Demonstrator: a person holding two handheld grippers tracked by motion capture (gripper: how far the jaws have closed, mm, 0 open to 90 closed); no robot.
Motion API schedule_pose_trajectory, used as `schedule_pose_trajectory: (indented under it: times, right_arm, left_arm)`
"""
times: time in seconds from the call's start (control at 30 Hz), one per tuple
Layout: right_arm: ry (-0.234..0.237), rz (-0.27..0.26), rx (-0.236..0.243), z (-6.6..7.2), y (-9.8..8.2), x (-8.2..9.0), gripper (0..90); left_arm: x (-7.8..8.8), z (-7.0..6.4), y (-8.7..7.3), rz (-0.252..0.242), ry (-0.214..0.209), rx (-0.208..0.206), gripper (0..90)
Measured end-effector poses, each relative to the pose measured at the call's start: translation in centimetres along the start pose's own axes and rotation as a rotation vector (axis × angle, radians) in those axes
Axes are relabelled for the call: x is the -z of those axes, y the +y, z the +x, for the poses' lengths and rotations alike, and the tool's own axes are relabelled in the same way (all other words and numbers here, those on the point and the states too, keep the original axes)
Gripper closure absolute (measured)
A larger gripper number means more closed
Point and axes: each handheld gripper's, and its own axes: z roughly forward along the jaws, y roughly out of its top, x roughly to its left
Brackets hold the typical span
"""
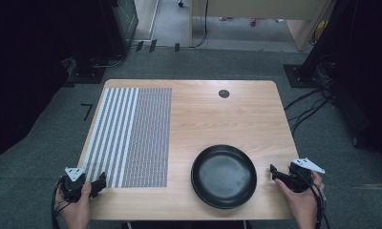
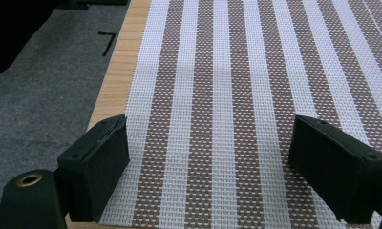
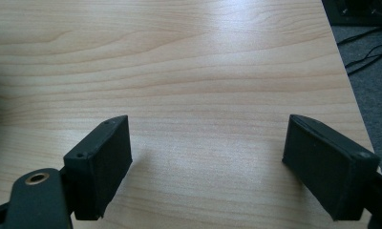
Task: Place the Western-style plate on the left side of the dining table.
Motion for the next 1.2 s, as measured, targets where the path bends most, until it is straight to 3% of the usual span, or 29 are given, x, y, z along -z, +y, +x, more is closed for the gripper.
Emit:
schedule_pose_trajectory:
  times: [0.27,0.5,0.7,0.83,1.07,1.2]
  right_arm:
    - [-0.035,0.015,0.04,0.5,0.0,-0.2,15.5]
    - [-0.041,0.019,0.043,0.6,0.0,-0.2,14.3]
    - [-0.048,0.019,0.038,0.6,0.0,-0.2,14.3]
    - [-0.052,0.018,0.035,0.7,0.0,-0.3,14.4]
    - [-0.052,0.018,0.034,0.7,0.1,-0.3,14.5]
    - [-0.052,0.018,0.034,0.7,0.1,-0.3,14.5]
  left_arm:
    - [0.3,0.0,0.5,-0.019,-0.021,0.031,10.3]
    - [0.5,-1.1,1.6,-0.043,-0.053,0.023,9.7]
    - [1.0,-2.9,2.0,-0.052,-0.078,-0.027,9.7]
    - [1.3,-4.1,2.7,-0.06,-0.105,-0.024,9.7]
    - [1.6,-8.3,4.8,-0.098,-0.147,-0.07,9.7]
    - [1.8,-9.9,5.7,-0.12,-0.168,-0.077,9.7]
